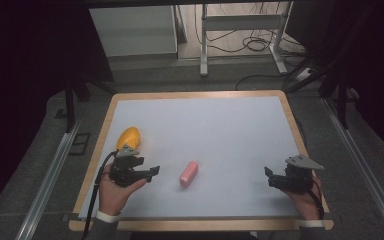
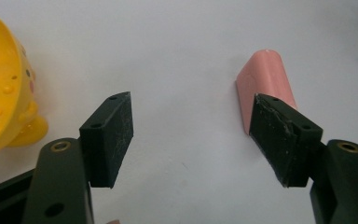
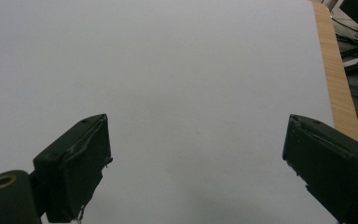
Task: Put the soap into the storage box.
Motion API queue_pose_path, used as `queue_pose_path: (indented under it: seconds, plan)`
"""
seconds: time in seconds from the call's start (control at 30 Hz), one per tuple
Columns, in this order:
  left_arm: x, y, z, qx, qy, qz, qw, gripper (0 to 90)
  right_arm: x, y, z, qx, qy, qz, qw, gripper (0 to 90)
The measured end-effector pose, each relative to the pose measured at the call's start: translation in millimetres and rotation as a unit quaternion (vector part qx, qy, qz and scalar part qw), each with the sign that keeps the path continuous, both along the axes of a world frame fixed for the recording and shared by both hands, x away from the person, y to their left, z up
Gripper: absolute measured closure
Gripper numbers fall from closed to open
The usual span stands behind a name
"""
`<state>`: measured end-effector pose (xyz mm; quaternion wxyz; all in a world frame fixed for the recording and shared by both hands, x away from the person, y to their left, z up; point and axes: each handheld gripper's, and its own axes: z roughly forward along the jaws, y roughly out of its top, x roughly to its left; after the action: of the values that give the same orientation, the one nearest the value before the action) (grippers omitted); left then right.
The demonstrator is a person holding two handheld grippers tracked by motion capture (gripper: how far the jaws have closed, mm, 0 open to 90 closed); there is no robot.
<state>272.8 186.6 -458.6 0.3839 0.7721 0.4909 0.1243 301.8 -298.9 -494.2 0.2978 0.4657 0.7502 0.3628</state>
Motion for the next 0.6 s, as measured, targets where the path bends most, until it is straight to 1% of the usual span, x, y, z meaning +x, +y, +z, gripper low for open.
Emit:
queue_pose_path:
  seconds: [0.17, 0.3, 0.43, 0.6]
  plan:
    - [0.0, -3.6, 0.8, 0.003, -0.002, -0.003, 1.0000, 30.1, -0.1, 0.9, -0.5, -0.002, 0.001, 0.000, 1.0000, 7.3]
    - [-0.9, -7.8, 0.2, 0.005, -0.008, 0.000, 1.0000, 30.3, 0.2, 0.6, -0.7, -0.004, 0.000, -0.002, 1.0000, 7.3]
    - [0.0, -13.4, -1.1, 0.007, -0.004, -0.007, 0.9999, 30.1, 0.3, 0.3, -0.7, -0.004, 0.000, -0.003, 1.0000, 7.3]
    - [1.4, -19.6, 0.1, 0.008, -0.006, -0.013, 0.9999, 30.0, 0.5, 1.4, -1.7, -0.009, 0.000, -0.002, 1.0000, 7.3]
